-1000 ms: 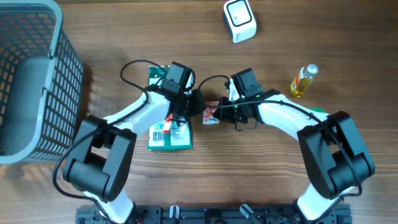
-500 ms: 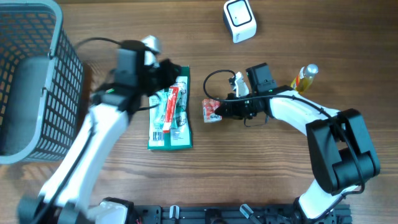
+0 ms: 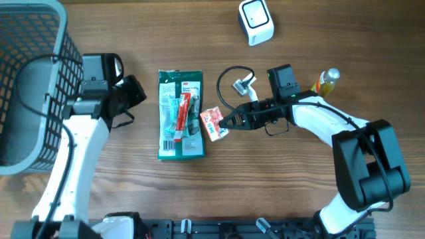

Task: Scan the item barcode
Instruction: 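Lift the tissue pack with right gripper and raise it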

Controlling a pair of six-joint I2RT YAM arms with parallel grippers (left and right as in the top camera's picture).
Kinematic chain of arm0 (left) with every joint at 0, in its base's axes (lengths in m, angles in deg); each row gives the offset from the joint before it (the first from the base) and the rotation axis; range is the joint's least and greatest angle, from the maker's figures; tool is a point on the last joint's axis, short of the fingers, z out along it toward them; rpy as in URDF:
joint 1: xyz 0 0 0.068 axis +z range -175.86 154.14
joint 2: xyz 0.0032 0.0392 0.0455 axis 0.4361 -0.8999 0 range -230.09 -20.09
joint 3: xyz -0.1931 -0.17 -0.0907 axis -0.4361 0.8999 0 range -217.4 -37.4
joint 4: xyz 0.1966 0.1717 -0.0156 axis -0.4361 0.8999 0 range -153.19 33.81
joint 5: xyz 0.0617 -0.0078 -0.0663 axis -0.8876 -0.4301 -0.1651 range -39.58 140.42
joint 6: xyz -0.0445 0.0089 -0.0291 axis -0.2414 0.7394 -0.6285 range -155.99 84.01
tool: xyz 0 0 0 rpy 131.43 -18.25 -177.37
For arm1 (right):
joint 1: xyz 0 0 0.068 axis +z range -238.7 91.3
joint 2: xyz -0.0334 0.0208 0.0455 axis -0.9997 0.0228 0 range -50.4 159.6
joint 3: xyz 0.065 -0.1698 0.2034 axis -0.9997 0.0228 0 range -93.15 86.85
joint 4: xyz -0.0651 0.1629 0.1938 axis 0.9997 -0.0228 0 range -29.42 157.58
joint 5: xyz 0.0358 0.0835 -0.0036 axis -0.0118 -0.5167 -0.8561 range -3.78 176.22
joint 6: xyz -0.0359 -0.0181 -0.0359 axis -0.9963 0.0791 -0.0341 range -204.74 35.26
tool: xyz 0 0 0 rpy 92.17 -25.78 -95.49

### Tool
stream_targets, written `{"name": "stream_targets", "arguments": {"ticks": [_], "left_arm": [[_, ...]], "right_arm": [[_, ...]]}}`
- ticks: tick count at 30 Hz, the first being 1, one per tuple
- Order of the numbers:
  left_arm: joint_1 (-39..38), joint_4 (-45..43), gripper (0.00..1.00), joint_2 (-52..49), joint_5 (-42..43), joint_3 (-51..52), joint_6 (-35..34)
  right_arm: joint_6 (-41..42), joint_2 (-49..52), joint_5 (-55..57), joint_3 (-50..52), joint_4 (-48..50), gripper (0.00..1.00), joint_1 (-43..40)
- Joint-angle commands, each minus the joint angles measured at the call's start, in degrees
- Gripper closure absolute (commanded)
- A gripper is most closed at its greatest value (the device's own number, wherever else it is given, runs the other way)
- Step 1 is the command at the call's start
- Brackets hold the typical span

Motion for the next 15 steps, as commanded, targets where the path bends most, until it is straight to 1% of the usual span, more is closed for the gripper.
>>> {"name": "stream_targets", "arguments": {"ticks": [1,3,6,7,9,10,15], "left_arm": [[0.15,1.09,0.82,-4.98,-1.11,0.15,2.19],[0.15,1.29,0.79,-7.91,-1.11,0.15,2.21],[0.09,1.09,0.77,-10.73,-1.09,0.15,3.72],[0.07,1.09,0.69,-11.56,-1.11,0.15,3.69],[0.07,1.27,0.38,-12.52,-1.09,0.15,3.65],[0.07,1.6,0.0,-12.72,-1.09,0.15,3.61],[0.07,1.68,0.0,-12.72,-1.11,0.15,3.63]], "right_arm": [[2.78,-3.89,-3.87,0.2,0.31,0.96,-0.35],[3.76,-6.49,-3.87,0.2,0.28,0.96,-0.35],[5.79,-9.68,-3.85,0.2,0.31,0.96,-0.35],[5.88,-10.45,-3.85,0.2,0.31,0.96,-0.35],[5.86,-11.1,-3.85,0.2,0.31,0.96,-0.35],[6.12,-11.1,-3.85,0.2,0.28,0.96,-0.35],[6.16,-11.1,-3.85,0.2,0.31,0.96,-0.35]]}}
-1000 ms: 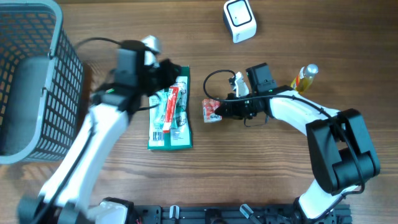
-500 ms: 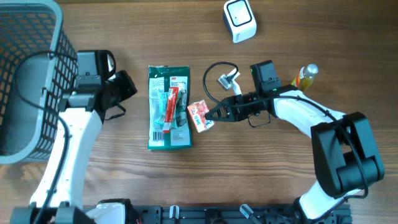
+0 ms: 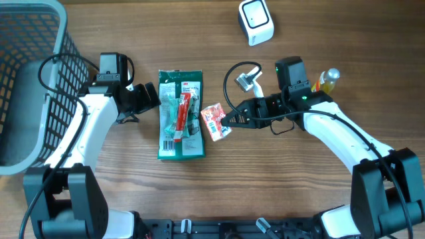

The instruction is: Scan the item barcode

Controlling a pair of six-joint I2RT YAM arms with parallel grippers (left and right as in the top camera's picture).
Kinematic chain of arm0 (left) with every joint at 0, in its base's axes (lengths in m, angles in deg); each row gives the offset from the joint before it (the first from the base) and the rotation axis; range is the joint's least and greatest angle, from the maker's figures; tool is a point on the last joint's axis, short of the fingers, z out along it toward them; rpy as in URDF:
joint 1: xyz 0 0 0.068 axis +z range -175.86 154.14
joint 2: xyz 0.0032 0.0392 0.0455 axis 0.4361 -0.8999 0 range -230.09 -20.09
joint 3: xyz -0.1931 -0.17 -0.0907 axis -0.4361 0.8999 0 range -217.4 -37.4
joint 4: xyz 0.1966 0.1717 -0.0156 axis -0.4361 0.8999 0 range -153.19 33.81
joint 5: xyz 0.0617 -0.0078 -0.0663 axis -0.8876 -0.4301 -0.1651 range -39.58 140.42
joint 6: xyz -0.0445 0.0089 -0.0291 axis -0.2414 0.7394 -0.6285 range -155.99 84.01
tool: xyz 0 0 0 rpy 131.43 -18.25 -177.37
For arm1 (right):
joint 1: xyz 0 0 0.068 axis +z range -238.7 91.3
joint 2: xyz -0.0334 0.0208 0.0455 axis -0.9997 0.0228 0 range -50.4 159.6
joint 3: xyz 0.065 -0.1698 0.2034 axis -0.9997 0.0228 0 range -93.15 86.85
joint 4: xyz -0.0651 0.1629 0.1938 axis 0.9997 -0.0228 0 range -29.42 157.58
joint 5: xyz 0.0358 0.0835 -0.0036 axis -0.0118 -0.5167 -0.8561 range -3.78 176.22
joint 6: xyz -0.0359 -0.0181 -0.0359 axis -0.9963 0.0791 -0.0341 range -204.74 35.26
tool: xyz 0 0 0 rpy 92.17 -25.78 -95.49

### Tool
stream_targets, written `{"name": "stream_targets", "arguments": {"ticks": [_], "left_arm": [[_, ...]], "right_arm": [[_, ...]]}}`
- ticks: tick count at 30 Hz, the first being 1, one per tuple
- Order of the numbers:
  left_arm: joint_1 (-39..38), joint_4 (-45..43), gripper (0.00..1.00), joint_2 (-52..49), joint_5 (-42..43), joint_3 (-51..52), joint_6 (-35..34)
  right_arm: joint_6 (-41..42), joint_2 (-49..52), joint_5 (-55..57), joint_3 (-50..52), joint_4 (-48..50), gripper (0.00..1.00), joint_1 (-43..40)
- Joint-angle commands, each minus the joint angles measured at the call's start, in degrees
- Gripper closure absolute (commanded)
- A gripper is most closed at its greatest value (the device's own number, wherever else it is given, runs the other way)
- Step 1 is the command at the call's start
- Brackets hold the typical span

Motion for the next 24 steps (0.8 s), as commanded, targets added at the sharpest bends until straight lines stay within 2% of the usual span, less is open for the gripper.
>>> {"name": "stream_targets", "arguments": {"ticks": [1,24], "left_arm": [[0.07,0.02,0.0,-0.61,-0.57,0.15,0.5],[0.07,0.02,0.0,-0.61,-0.57,0.15,0.5]], "right_arm": [[0.22,-0.76,-3.63,0.2,0.17,0.96,-0.35],[1.36,-0.76,-3.54,0.2,0.13,0.96,-0.35]]}}
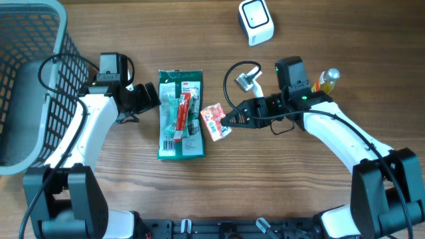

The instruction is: Scan the item barcode

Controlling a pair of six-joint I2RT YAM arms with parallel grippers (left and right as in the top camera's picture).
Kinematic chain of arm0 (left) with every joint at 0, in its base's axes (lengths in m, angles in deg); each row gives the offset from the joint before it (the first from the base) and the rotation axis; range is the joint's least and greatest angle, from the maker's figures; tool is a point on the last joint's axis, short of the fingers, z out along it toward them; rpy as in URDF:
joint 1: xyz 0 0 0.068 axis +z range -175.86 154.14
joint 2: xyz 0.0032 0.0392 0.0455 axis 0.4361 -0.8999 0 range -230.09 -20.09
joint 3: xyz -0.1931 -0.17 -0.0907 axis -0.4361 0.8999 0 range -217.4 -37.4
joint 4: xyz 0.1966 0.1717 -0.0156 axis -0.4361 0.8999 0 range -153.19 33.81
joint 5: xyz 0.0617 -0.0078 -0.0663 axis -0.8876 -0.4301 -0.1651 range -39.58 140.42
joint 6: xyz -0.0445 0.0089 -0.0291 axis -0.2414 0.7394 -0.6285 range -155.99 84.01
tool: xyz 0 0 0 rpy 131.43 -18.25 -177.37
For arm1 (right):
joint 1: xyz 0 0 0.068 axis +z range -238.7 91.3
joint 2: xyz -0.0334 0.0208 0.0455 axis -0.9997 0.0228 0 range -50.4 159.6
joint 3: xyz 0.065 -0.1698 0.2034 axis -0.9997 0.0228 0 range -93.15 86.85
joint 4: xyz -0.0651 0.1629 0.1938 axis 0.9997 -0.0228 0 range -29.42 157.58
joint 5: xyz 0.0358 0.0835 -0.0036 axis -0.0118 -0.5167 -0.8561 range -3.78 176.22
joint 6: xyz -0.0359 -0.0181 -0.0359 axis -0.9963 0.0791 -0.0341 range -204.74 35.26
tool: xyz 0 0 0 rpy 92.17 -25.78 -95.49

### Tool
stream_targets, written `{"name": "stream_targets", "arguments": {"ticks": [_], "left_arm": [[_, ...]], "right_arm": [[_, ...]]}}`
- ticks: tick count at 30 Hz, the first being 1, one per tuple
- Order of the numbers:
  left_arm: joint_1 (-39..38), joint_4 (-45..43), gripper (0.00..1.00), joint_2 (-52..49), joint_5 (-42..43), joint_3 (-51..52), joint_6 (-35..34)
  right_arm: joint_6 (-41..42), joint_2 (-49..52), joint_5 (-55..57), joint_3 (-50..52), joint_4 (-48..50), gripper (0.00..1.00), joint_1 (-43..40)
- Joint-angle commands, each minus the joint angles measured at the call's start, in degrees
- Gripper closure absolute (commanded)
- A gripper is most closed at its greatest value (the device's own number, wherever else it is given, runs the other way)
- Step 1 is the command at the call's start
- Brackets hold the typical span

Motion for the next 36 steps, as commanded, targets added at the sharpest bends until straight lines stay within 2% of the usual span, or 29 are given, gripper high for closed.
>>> {"name": "stream_targets", "arguments": {"ticks": [1,6,11,15,17,19,21,23,25,30,33,36], "left_arm": [[0.07,0.0,0.0,-0.61,-0.57,0.15,0.48],[0.07,0.0,0.0,-0.61,-0.57,0.15,0.48],[0.07,0.0,0.0,-0.61,-0.57,0.15,0.48],[0.07,0.0,0.0,-0.61,-0.57,0.15,0.48],[0.07,0.0,0.0,-0.61,-0.57,0.15,0.48],[0.07,0.0,0.0,-0.61,-0.57,0.15,0.48],[0.07,0.0,0.0,-0.61,-0.57,0.15,0.48],[0.07,0.0,0.0,-0.61,-0.57,0.15,0.48],[0.07,0.0,0.0,-0.61,-0.57,0.15,0.48],[0.07,0.0,0.0,-0.61,-0.57,0.15,0.48],[0.07,0.0,0.0,-0.61,-0.57,0.15,0.48],[0.07,0.0,0.0,-0.61,-0.57,0.15,0.48]], "right_arm": [[0.15,-0.76,-3.52,0.2,0.15,0.96,-0.35],[0.17,-0.76,0.92,0.2,0.11,0.96,-0.35],[0.17,-0.74,12.76,0.2,-1.44,0.96,0.24],[0.13,-0.74,30.97,0.2,-7.54,0.96,1.57],[0.2,-0.74,43.74,0.2,-11.45,0.96,2.64],[2.49,-0.74,52.96,0.2,-13.31,0.96,3.58],[4.68,-0.79,55.41,-1.57,-14.05,0.96,3.91],[4.26,-0.79,57.0,-7.52,-20.41,0.96,3.91],[1.53,-0.76,61.92,-17.7,-31.15,0.96,3.91],[0.76,-0.46,80.17,-43.08,-52.04,0.96,3.91],[-0.09,-0.46,87.58,-53.48,-56.35,0.96,3.89],[-2.27,-0.46,94.9,-56.33,-56.43,0.96,3.91]]}}
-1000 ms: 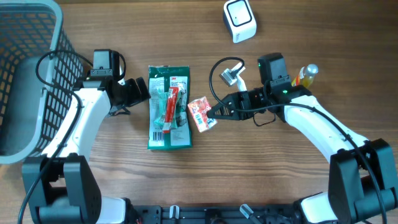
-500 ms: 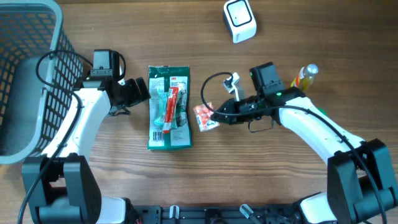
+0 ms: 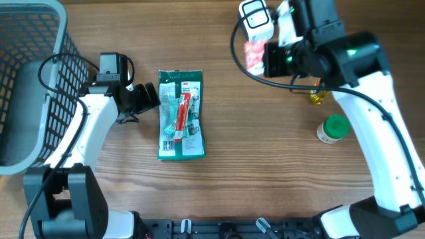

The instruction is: Scan the item barcode

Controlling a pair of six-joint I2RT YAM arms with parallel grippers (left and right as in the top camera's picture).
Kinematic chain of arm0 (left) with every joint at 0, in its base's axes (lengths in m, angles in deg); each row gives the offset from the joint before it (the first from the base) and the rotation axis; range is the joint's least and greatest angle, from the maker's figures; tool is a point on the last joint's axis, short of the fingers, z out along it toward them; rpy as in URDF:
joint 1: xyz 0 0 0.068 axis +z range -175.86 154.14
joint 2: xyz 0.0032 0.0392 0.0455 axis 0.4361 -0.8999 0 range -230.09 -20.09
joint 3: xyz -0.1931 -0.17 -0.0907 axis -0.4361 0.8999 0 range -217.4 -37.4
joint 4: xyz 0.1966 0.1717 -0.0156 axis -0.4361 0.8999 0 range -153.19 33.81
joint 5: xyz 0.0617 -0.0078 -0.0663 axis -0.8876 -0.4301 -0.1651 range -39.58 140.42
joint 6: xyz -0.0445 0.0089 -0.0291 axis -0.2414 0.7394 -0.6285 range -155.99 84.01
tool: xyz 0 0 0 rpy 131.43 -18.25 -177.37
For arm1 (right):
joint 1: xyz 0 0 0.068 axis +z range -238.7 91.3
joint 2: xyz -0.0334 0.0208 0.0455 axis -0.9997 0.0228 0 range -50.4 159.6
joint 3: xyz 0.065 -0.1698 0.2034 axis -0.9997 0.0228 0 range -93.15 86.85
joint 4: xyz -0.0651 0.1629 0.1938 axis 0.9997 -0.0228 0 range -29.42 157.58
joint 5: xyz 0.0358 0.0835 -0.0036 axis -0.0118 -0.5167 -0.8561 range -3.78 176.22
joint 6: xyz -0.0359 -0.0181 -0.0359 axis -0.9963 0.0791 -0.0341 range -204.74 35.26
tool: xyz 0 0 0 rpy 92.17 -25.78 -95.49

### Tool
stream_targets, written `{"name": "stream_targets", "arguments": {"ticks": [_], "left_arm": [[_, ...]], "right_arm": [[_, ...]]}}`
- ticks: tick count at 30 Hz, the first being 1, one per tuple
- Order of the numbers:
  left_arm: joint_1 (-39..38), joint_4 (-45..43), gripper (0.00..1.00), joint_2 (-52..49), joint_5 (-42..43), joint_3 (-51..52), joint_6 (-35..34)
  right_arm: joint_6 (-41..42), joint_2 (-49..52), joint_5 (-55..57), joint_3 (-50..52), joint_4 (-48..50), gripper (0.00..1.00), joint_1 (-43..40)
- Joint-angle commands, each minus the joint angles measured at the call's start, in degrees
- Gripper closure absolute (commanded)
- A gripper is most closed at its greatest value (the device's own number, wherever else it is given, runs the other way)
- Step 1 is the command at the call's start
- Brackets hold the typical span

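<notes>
A small red-and-white packet [image 3: 253, 57] hangs just below the white barcode scanner [image 3: 256, 16] at the table's back edge. My right gripper [image 3: 263, 58] is shut on the packet's right side, with the arm raised high above the table. The packet's barcode side is not readable from overhead. My left gripper [image 3: 150, 98] rests low beside the left edge of a green flat pack [image 3: 180, 133], its fingers apart with nothing between them.
A red stick packet [image 3: 181, 110] lies on the green pack. A dark wire basket [image 3: 33, 79] fills the far left. A green-capped jar [image 3: 332, 128] stands at the right, and a yellow bottle [image 3: 317, 97] is half hidden under my right arm.
My right gripper, still holding the red-and-white packet, has gone from the table's middle beside the green pack to just below the scanner at the back. The green-capped jar now shows. My left arm is unchanged.
At first my right gripper was shut on the packet on the table next to the green pack, and my left gripper stood nearer the basket. The left gripper then sat at the pack's left edge and stayed. Now the packet is held up by the scanner.
</notes>
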Motion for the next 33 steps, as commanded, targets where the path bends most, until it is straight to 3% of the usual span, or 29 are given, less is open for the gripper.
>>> {"name": "stream_targets", "arguments": {"ticks": [1,4,8,14,21,28,33], "left_arm": [[0.07,-0.02,0.0,-0.59,-0.35,0.15,0.48],[0.07,-0.02,0.0,-0.59,-0.35,0.15,0.48],[0.07,-0.02,0.01,-0.59,-0.35,0.15,0.48],[0.07,-0.02,0.0,-0.59,-0.35,0.15,0.48],[0.07,-0.02,0.0,-0.59,-0.35,0.15,0.48],[0.07,-0.02,0.0,-0.59,-0.35,0.15,0.48],[0.07,-0.02,0.0,-0.59,-0.35,0.15,0.48]], "right_arm": [[-3.72,0.02,13.75,-1.9,0.24,0.96,0.17],[-5.09,1.68,21.81,-1.86,2.64,0.96,0.2],[-11.39,6.34,24.2,-1.86,10.36,0.96,0.2],[-11.96,14.53,30.36,-1.86,21.27,0.96,0.2],[-25.27,26.64,35.08,-1.86,33.88,0.96,0.2],[-33.51,33.33,39.17,-1.84,47.78,0.96,0.2],[-47.58,36.59,39.91,-1.84,57.05,0.96,0.09]]}}
